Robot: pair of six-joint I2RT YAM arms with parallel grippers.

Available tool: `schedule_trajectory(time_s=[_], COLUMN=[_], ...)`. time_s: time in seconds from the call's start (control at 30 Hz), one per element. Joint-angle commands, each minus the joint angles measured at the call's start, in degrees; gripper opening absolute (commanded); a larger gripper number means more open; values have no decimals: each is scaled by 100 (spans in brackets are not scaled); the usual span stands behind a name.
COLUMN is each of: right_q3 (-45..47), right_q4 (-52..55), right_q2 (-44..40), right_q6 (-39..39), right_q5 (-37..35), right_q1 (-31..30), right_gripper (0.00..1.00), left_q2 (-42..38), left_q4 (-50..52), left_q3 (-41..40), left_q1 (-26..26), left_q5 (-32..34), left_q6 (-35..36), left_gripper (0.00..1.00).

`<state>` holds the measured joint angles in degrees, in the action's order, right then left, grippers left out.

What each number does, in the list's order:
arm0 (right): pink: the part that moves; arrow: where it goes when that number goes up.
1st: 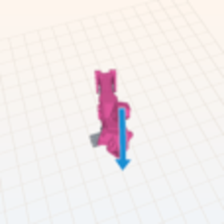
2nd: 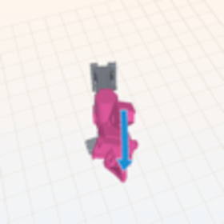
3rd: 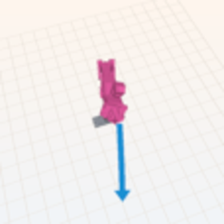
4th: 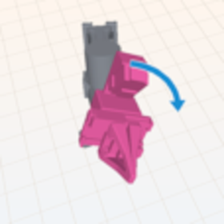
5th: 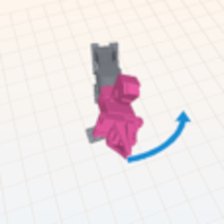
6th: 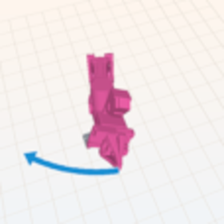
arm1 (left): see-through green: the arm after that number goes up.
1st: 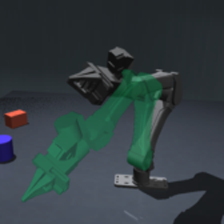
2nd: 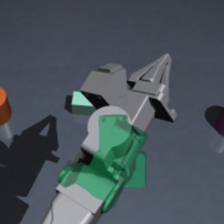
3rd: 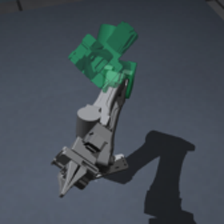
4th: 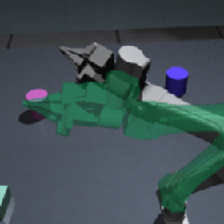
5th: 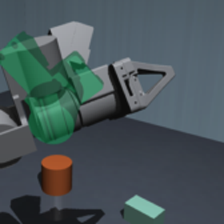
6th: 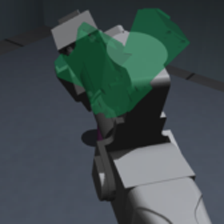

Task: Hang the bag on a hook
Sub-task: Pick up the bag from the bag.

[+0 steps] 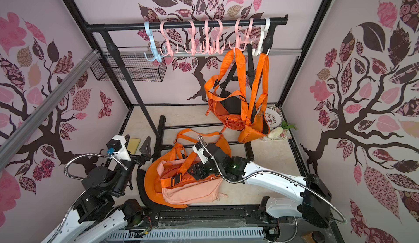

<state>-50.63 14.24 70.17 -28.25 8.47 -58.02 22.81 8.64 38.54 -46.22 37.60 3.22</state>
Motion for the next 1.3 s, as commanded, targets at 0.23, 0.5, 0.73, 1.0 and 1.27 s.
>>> schedule_trajectory(time_s=[0.23,0.5,0.73,1.0,1.27], right_q3=[-356,-598,-1094,-1207,-1289], right_q4=[773,142,36,-78,-33], right_q2=[395,1260,2267,3257,2997], right_q6=[351,729,1169,1160,1149], right_q5=[-459,-361,-987,-1195,-1418], right_q1=[1202,1302,1295,1302,1300], right_gripper=[59,62,63,62,14], left_q2=[64,171,127,184,169], left_q4=[-14,-11,6,19,30], left_q3=[-5,22,15,37,27], left_q1=[3,16,7,16,15], left_q5=[-209,-332,-332,-455,-454], left_q6=[3,5,28,12,5], left_gripper=[89,89,89,89,89])
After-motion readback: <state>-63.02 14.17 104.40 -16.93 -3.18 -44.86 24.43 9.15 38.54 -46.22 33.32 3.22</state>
